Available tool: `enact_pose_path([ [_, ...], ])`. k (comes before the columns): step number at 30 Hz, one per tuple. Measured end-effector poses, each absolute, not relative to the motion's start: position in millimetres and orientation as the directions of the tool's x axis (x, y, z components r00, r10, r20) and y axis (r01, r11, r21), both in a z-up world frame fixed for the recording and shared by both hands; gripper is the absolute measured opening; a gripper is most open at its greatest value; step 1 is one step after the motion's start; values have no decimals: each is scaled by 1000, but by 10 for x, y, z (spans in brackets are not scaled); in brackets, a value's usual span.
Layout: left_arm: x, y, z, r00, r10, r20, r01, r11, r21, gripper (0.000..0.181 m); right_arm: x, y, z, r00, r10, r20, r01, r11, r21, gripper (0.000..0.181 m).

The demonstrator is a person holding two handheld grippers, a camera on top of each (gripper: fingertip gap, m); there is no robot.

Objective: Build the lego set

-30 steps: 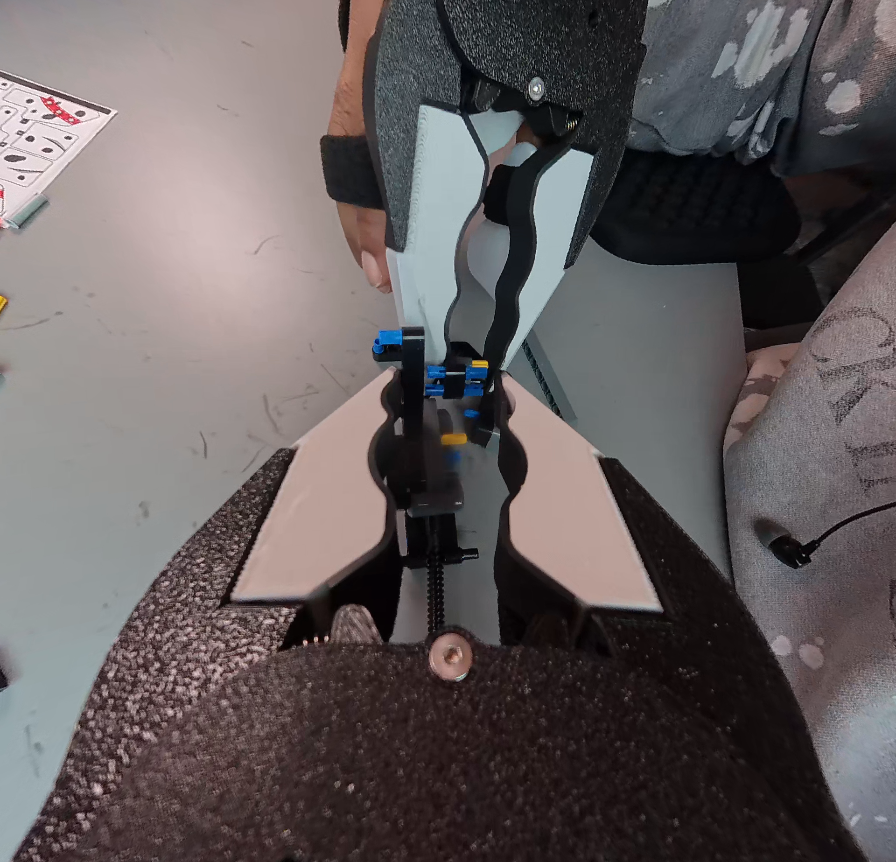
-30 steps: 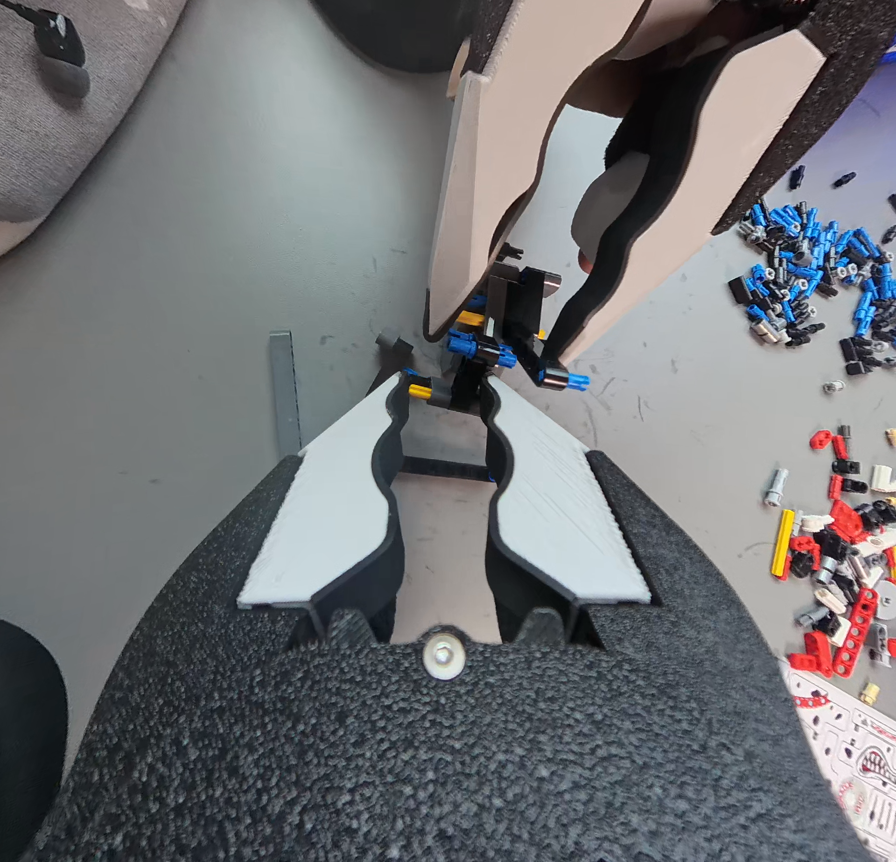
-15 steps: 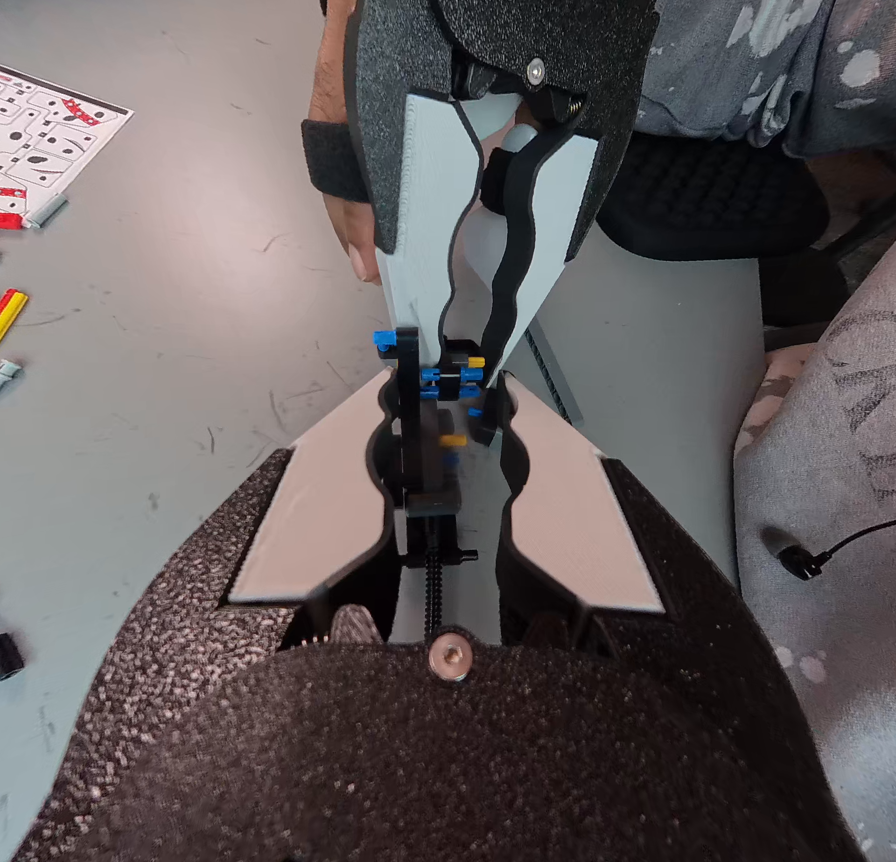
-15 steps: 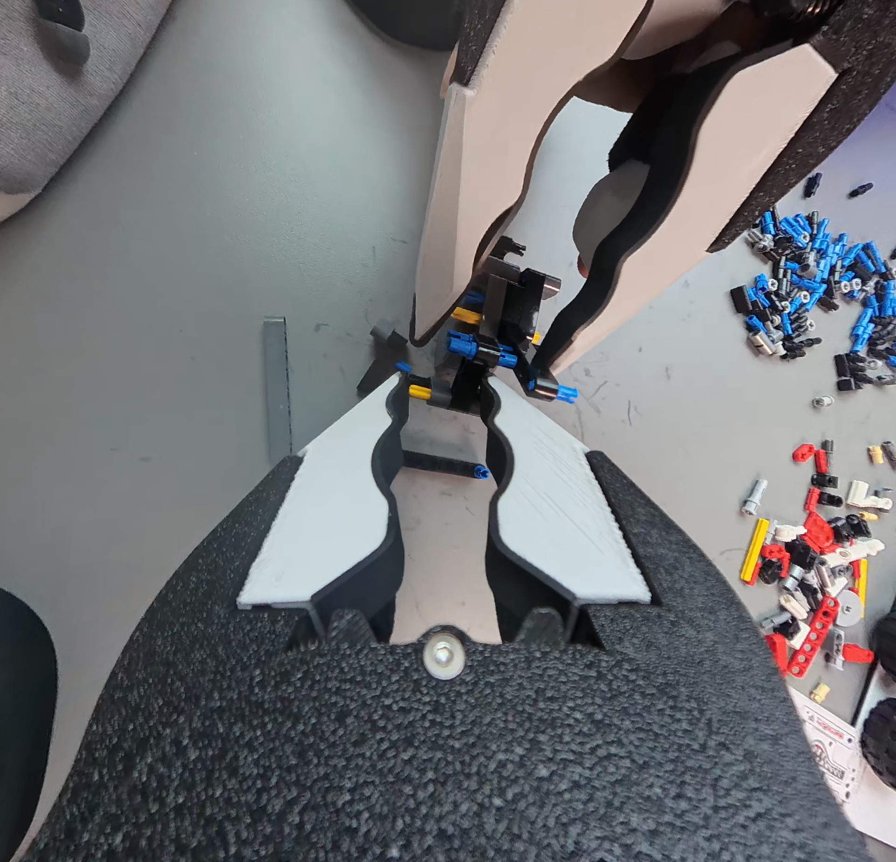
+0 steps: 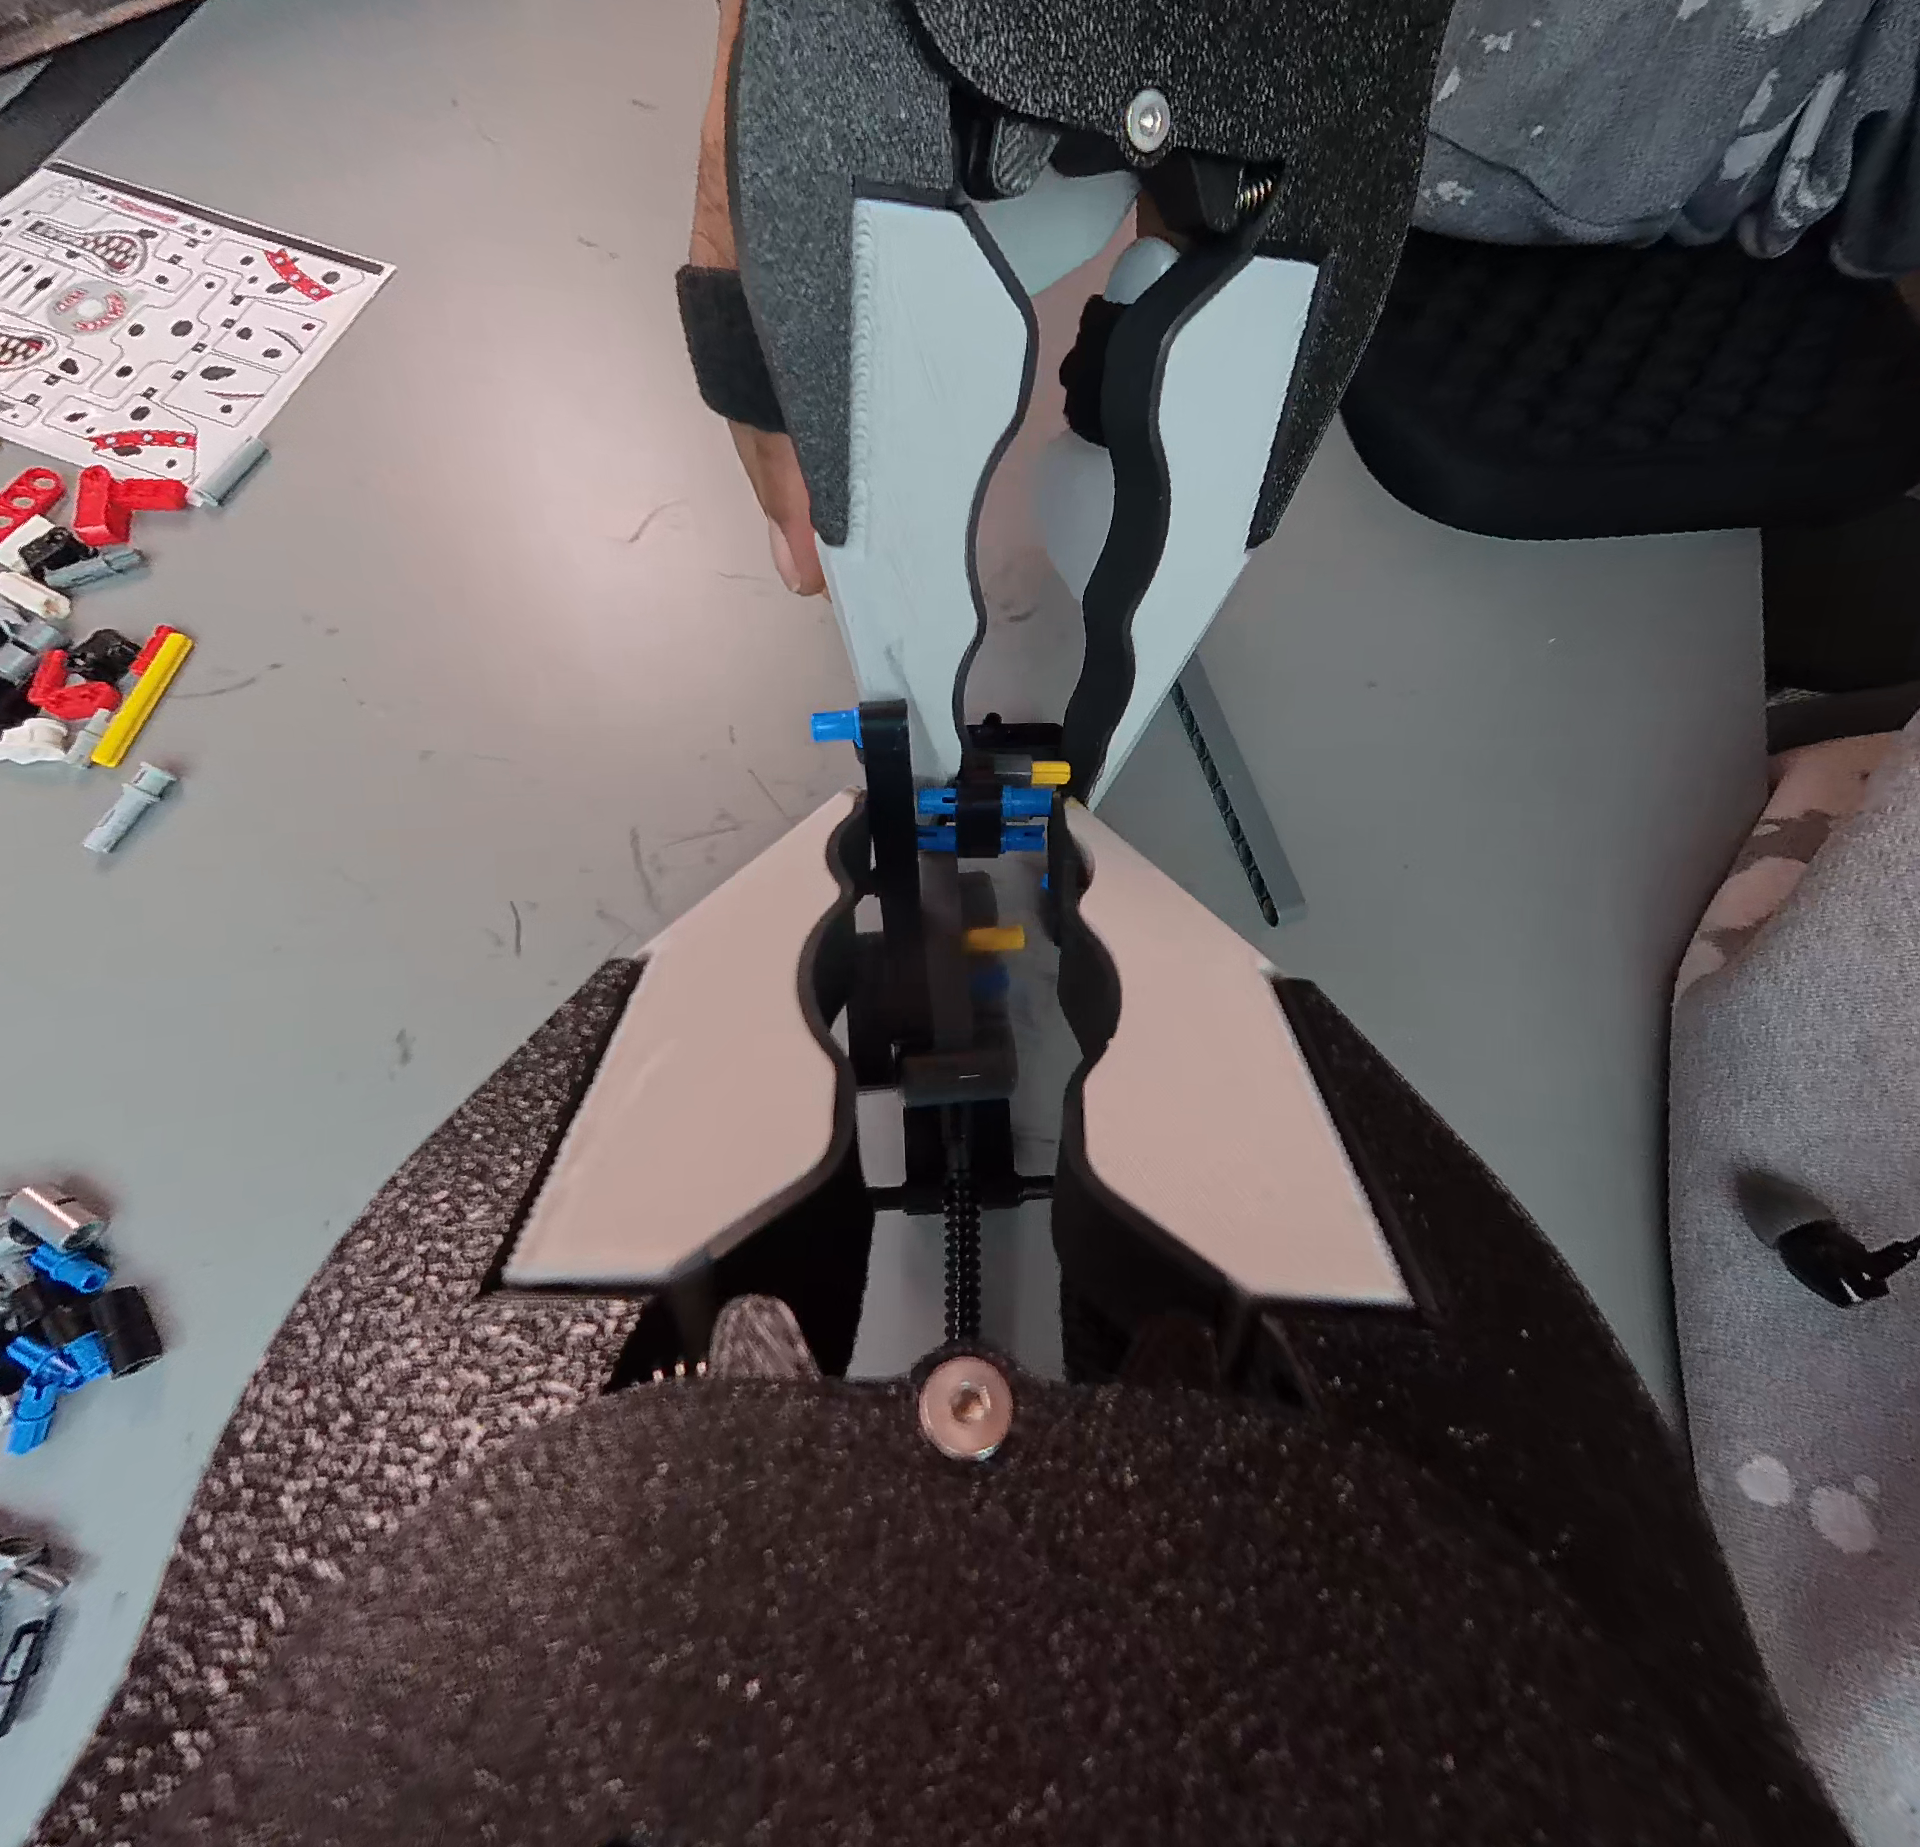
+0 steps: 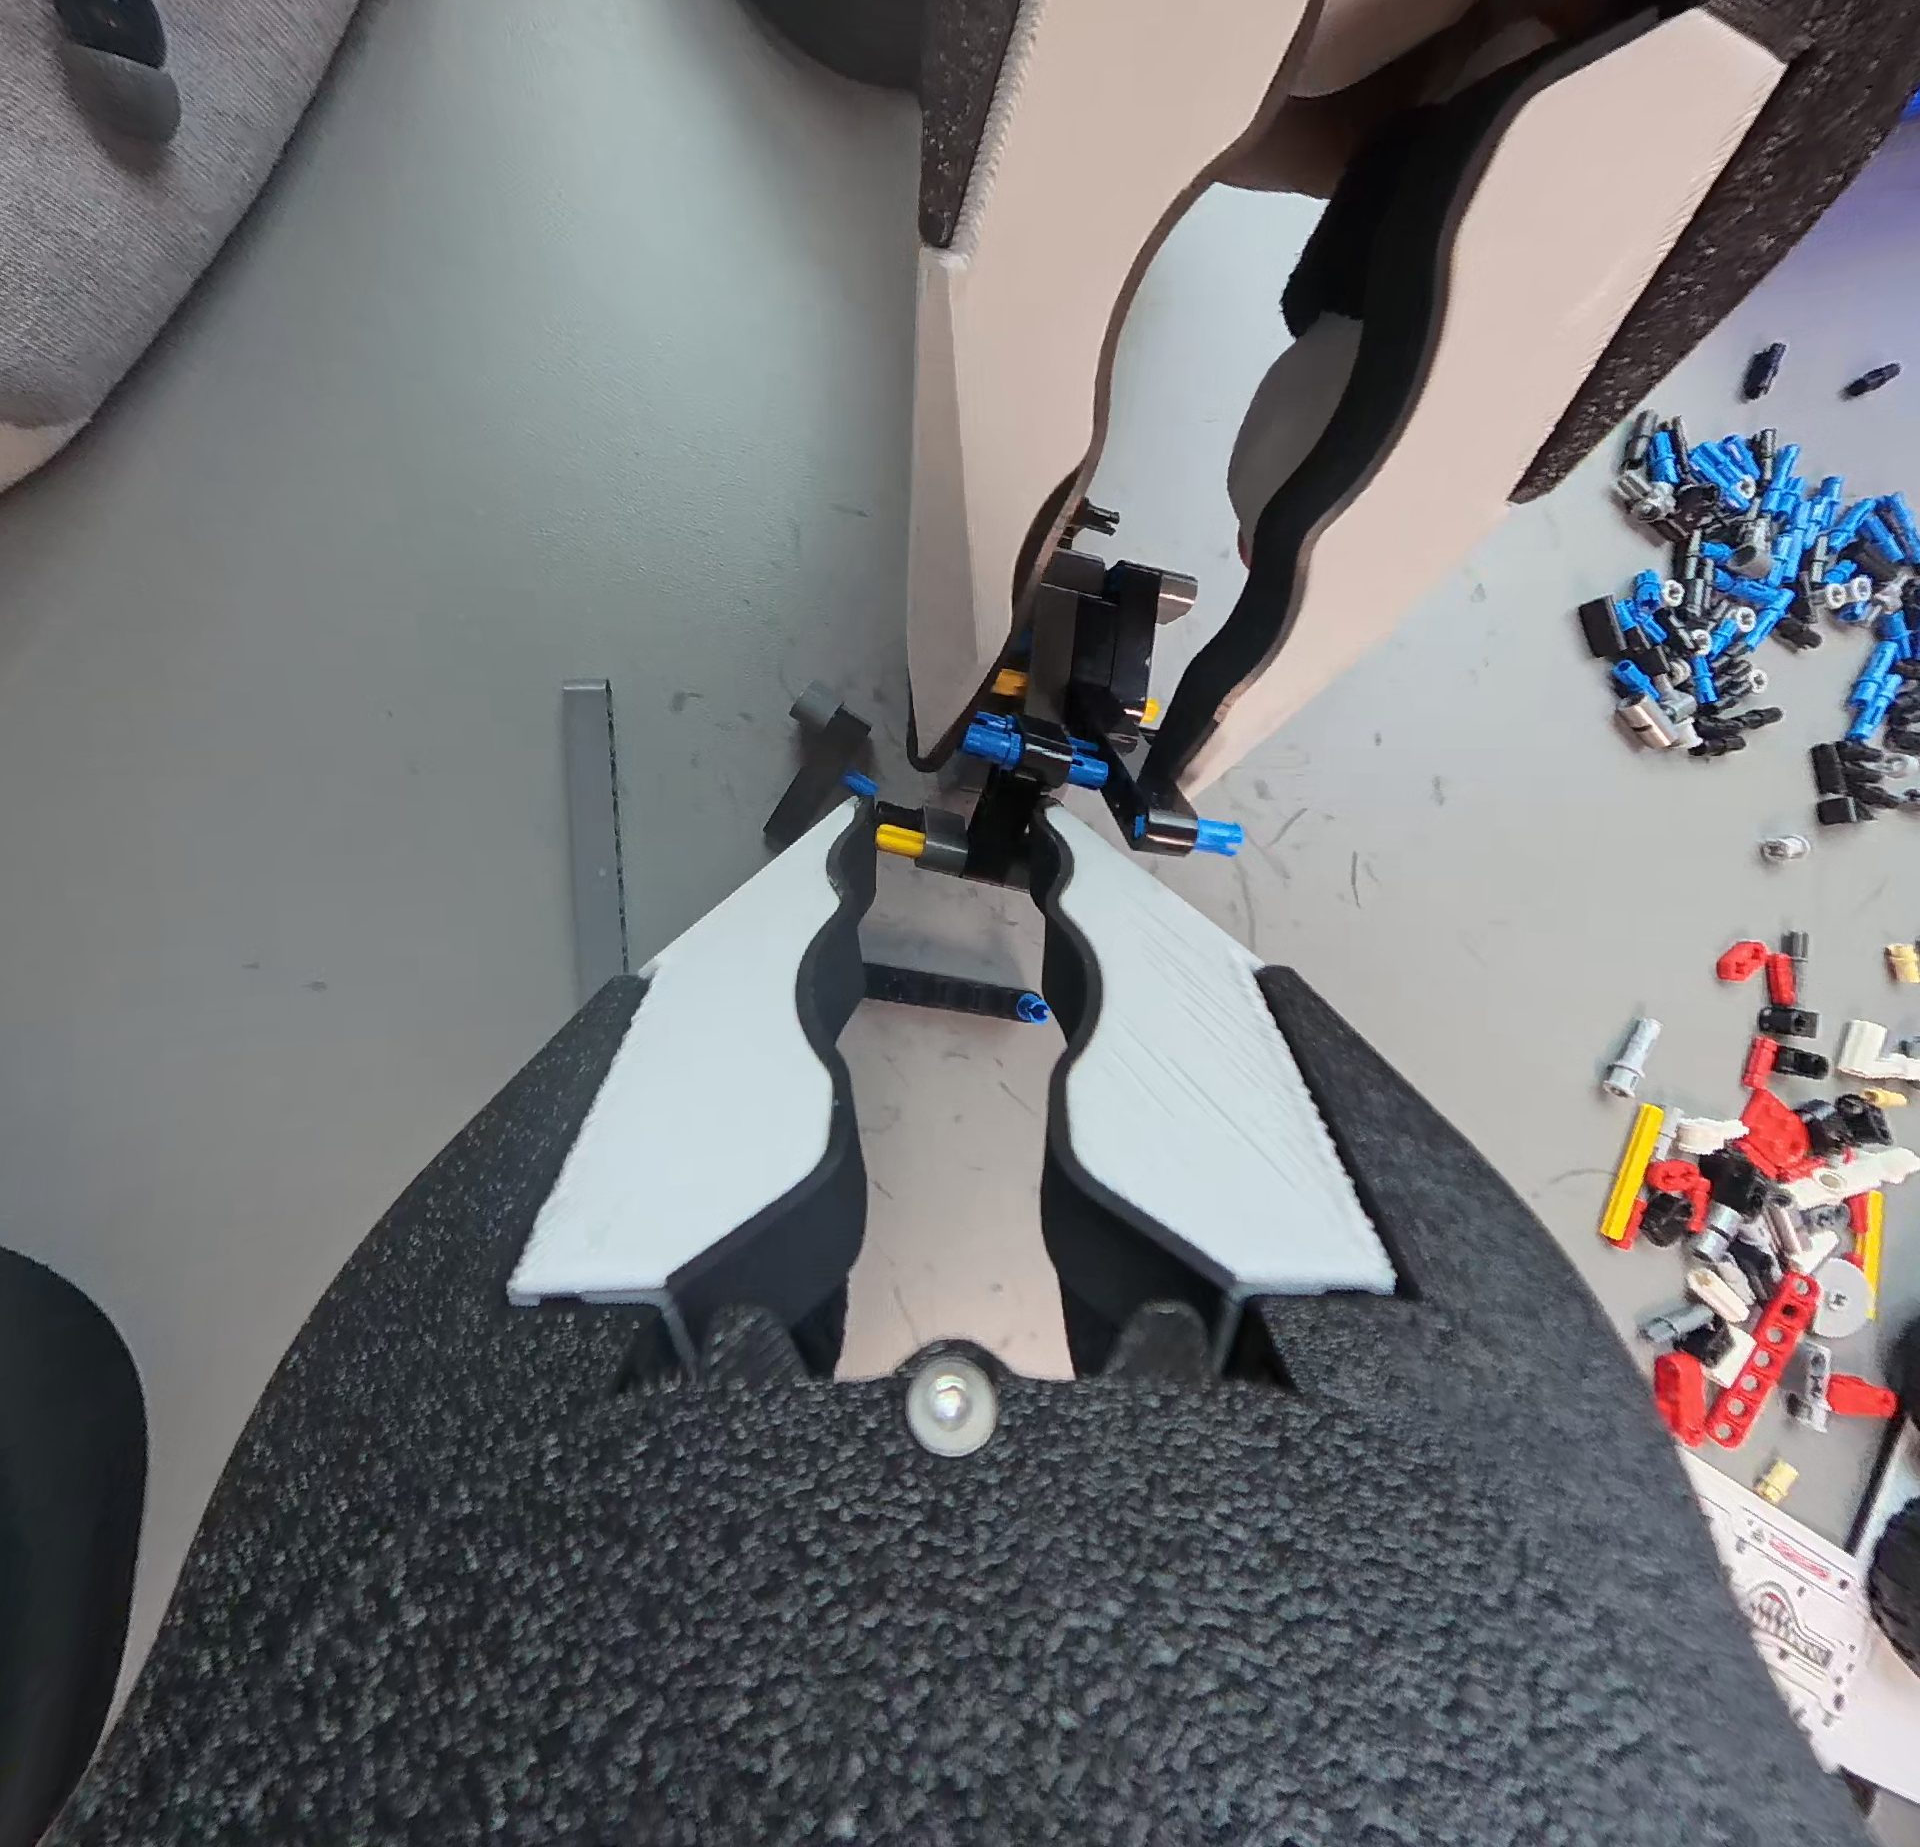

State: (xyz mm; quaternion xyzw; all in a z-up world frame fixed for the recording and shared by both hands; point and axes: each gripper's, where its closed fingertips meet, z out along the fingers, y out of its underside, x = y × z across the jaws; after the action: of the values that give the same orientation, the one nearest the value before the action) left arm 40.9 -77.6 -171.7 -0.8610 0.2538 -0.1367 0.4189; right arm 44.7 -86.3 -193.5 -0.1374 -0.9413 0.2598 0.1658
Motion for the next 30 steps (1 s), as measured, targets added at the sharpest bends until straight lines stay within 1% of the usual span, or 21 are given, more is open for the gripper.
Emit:
enact_pose_path([
  [11, 397, -779, -1709, 832, -550, 70, -282, -528, -801, 33, 421, -837, -1906, -912, 326, 248, 140, 817, -560, 32],
  [21, 388, -781, -1707, 834, -545, 84, -265, -529, -806, 32, 419, -859, -1885, -904, 387, 182, 173, 720, -672, 32],
  [27, 392, -793, -1698, 830, -549, 94, -258, -528, -809, 32, 419, -863, -1866, -899, 390, 201, 154, 709, -688, 32],
  [30, 409, -798, -1705, 823, -559, 102, -259, -529, -808, 31, 443, -872, -1873, -907, 365, 207, 138, 726, -674, 32],
])
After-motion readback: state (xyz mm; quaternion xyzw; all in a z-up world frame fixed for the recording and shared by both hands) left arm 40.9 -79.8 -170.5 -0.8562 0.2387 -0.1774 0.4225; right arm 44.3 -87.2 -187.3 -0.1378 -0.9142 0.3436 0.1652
